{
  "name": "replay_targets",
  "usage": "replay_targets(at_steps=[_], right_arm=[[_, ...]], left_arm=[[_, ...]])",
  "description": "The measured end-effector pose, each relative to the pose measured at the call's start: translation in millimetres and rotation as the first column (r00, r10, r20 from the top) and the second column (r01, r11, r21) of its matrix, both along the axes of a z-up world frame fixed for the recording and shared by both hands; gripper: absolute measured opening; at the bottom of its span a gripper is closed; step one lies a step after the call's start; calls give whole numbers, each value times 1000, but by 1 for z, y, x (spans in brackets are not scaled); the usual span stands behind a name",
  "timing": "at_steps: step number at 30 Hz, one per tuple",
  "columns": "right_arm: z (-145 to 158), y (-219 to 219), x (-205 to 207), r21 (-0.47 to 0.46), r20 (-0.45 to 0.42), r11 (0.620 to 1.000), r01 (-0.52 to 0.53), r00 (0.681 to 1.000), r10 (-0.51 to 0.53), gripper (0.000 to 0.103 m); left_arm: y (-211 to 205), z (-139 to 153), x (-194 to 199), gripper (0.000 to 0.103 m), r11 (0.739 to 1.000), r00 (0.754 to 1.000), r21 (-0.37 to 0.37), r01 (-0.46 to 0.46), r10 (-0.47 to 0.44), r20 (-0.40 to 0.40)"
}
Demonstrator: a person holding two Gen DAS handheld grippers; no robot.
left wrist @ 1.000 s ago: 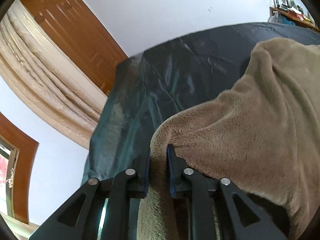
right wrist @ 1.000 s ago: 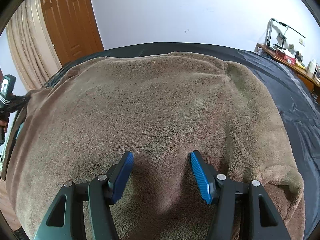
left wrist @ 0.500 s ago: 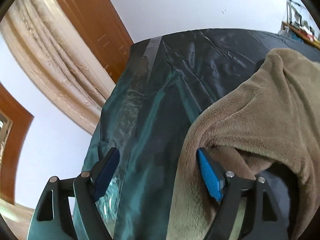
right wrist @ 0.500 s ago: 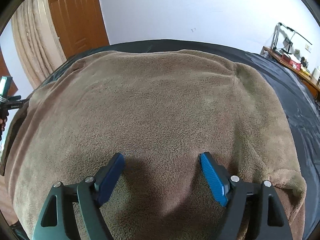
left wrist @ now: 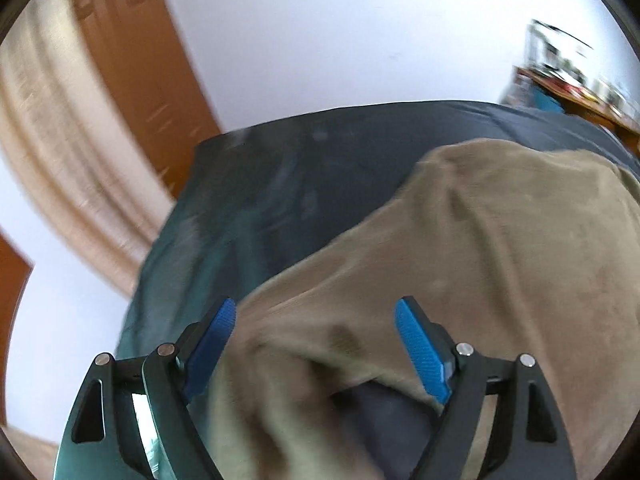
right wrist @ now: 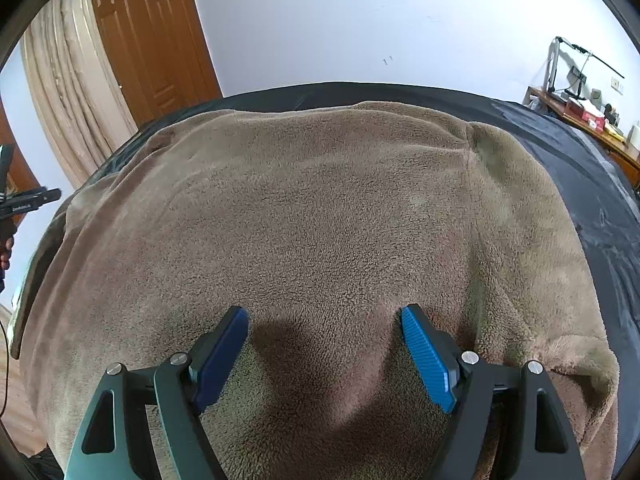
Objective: Fold clothes
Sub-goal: 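Release the blanket edge with the left tool and smooth it flat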
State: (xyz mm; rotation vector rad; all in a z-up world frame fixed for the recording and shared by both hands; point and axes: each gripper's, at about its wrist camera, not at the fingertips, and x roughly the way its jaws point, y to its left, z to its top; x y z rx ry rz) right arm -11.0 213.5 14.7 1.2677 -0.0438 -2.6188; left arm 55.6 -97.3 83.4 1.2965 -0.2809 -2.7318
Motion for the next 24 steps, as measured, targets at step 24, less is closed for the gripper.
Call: replay_targets(at_steps=[24], right_arm=[[2,11,4,-34,-1,999,2,1000,-2,81]], left_arm=[[2,-73,-147,98,992,992,19,-122,121,41]])
